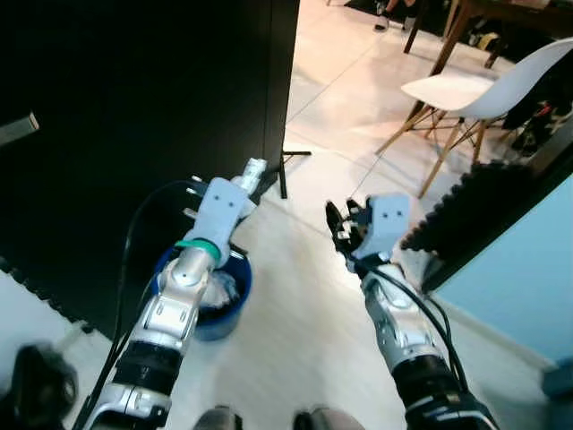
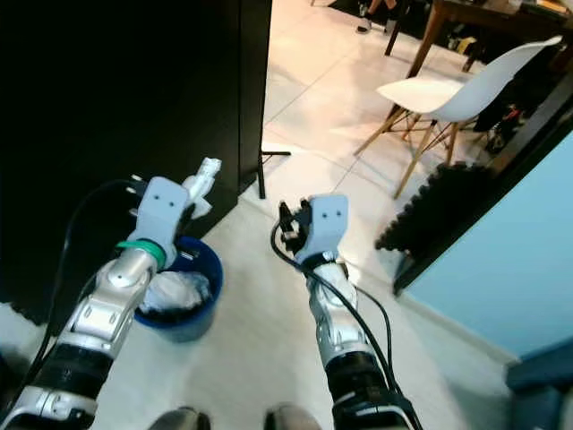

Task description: Clean up the room

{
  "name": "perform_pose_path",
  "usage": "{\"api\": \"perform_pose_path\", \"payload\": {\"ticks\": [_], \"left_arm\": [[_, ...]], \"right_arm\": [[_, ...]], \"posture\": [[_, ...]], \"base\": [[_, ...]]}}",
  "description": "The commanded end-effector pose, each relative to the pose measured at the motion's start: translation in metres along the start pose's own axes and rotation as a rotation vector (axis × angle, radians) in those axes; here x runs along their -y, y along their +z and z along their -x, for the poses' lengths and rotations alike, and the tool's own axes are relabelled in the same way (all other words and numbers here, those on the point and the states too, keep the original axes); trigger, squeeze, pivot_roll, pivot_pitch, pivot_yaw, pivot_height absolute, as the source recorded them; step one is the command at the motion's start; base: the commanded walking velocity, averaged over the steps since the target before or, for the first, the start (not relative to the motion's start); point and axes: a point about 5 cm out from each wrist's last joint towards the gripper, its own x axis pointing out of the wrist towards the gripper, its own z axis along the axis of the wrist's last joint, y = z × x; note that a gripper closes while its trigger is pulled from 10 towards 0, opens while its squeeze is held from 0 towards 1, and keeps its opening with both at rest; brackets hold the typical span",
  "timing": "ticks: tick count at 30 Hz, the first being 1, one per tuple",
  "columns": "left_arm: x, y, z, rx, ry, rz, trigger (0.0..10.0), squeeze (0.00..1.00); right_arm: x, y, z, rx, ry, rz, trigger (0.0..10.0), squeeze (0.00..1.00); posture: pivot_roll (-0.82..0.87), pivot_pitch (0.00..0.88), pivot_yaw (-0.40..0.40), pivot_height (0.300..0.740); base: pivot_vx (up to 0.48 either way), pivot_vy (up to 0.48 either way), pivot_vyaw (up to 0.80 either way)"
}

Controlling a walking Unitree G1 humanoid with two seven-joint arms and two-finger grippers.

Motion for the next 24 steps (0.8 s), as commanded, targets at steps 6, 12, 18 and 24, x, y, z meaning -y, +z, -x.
{"api": "perform_pose_path", "payload": {"ticks": [6,12,18,24], "left_arm": [[0.006,-0.019,0.002,-0.085,-0.055,0.044,10.0,0.0],[0.002,-0.03,0.0,-0.148,-0.107,0.089,10.0,0.0],[-0.002,-0.04,-0.001,-0.196,-0.104,0.069,10.0,0.0],[0.011,-0.065,0.0,-0.298,-0.236,0.062,10.0,0.0]], "right_arm": [[0.001,-0.007,0.004,-0.026,0.0,0.005,10.0,0.0],[0.001,-0.008,0.006,-0.024,-0.007,0.006,10.0,0.0],[0.001,-0.01,0.009,-0.028,-0.01,0.003,10.0,0.0],[-0.004,-0.013,0.014,-0.038,0.0,-0.001,10.0,0.0]], "posture": [[0.01,0.013,0.002,0.74],[0.01,0.025,0.011,0.74],[0.01,0.042,0.009,0.74],[0.0,0.08,0.003,0.74]], "base": [[0.463,0.0,0.0],[0.455,0.0,0.0],[0.435,0.0,0.0],[0.0,0.0,0.0]]}}
